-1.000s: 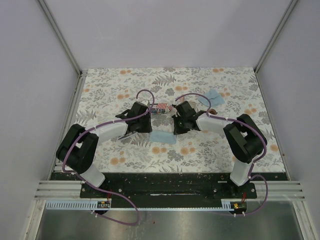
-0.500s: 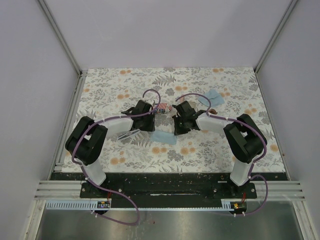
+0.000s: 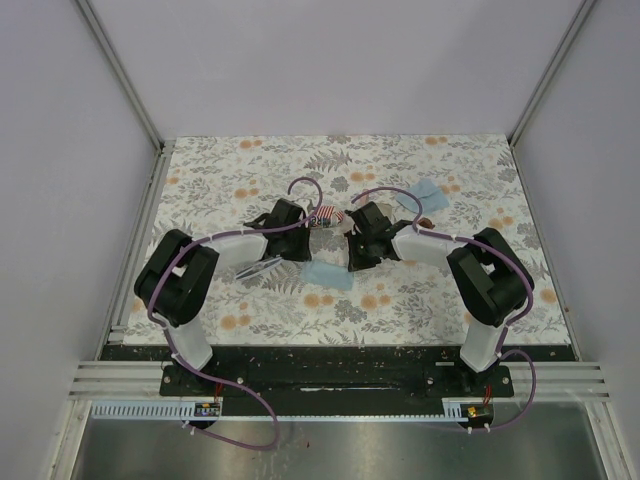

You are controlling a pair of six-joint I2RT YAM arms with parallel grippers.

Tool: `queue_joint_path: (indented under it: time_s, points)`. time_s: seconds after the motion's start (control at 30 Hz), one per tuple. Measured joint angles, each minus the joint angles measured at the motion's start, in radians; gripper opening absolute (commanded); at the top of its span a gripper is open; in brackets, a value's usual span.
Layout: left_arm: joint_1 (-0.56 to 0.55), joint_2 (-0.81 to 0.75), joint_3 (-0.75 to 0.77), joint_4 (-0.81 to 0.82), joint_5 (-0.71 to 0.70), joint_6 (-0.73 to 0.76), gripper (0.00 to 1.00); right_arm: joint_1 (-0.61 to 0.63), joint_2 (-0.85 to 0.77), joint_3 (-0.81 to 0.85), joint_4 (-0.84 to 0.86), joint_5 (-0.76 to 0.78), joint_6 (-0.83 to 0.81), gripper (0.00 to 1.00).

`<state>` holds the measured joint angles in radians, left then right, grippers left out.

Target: Organize the sunglasses

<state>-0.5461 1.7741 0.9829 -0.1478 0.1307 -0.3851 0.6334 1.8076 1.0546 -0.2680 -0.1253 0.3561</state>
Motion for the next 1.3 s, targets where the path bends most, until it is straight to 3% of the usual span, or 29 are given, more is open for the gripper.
queue_joint_path:
  time_s: [0.23, 0.57, 0.97, 1.3]
  points:
    - [0.000, -0.023, -0.040, 0.034, 0.025, -0.025, 0.00, 0.000, 0.000, 0.005, -0.018, -0.001, 0.015, 0.00]
    - [-0.003, -0.132, -0.084, -0.040, 0.049, -0.065, 0.00, 0.000, -0.057, 0.008, -0.083, -0.061, 0.034, 0.00]
    - [-0.068, -0.230, -0.088, -0.041, 0.051, -0.115, 0.00, -0.008, -0.112, 0.032, -0.168, -0.074, 0.058, 0.00]
    - [-0.108, -0.182, 0.110, -0.092, 0.036, -0.117, 0.00, -0.127, -0.223, 0.032, -0.216, -0.058, 0.071, 0.00]
